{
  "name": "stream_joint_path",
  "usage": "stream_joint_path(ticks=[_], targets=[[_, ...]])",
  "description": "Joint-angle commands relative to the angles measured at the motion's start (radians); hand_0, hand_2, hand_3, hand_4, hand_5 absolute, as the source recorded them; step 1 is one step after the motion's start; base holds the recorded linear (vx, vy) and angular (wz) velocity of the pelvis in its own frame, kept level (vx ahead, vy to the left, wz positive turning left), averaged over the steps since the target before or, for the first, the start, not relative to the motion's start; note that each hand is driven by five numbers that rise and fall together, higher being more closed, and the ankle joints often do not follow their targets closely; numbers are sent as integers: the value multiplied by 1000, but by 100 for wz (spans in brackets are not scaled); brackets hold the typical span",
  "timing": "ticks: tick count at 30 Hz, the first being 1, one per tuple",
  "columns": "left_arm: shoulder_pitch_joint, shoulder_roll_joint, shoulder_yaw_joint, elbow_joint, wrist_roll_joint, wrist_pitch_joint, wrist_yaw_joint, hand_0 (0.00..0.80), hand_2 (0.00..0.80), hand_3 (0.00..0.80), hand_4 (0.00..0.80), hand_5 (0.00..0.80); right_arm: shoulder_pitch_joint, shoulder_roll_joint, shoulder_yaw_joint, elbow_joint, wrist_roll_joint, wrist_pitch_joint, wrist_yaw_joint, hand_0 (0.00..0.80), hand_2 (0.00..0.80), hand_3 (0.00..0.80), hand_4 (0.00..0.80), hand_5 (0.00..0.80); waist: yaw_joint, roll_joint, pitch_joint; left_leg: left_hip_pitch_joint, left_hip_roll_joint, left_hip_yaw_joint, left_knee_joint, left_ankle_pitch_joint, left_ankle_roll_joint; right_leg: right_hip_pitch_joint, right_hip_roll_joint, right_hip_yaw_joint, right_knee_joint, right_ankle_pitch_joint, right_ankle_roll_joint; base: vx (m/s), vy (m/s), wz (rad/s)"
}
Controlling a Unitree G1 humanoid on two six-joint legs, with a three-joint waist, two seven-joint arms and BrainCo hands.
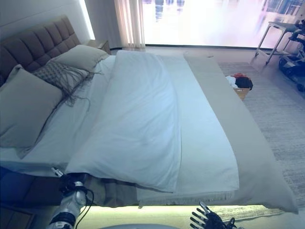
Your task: Make the bed neatly
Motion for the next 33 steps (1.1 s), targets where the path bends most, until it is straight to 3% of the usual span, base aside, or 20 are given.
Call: stream_joint_path(ticks=[1,7,20,28,33], targets=[[-44,168,157,3,3,-7,-169,0,0,0,0,0,-64,38,-37,84,-9,-60,-12,0,0,0,0,0,90,-39,-21,-11,-20,-32,15,-30,20,-1,-168,-20,31,6,92,-27,-5,8],[6,220,238,20,-2,-34,-170,0,0,0,0,0,-100,32,-52,101,39,-92,-53,0,0,0,0,0,137,-31,-25,-19,-34,-53,9,-36,23,15,-169,-52,19,1,90,-32,2,3],[146,559,533,203,-10,-63,-49,0,0,0,0,0,-75,-50,-126,158,106,-135,-65,0,0,0,0,0,200,-15,-21,-46,-43,-96,10,-41,24,26,-164,-98,15,-19,92,-23,58,-5],[228,620,641,288,-37,-85,38,0,0,0,0,0,-71,-65,-153,158,141,-142,-28,0,0,0,0,0,238,-37,-13,-62,-53,-134,9,-46,26,36,-155,-122,17,-37,89,1,67,-2],[226,616,622,342,-36,-46,25,0,0,0,0,0,-89,-54,-123,155,121,-147,-6,0,0,0,0,0,251,-54,-13,-75,-55,-140,6,-46,22,34,-150,-140,10,-40,92,-23,20,0]])
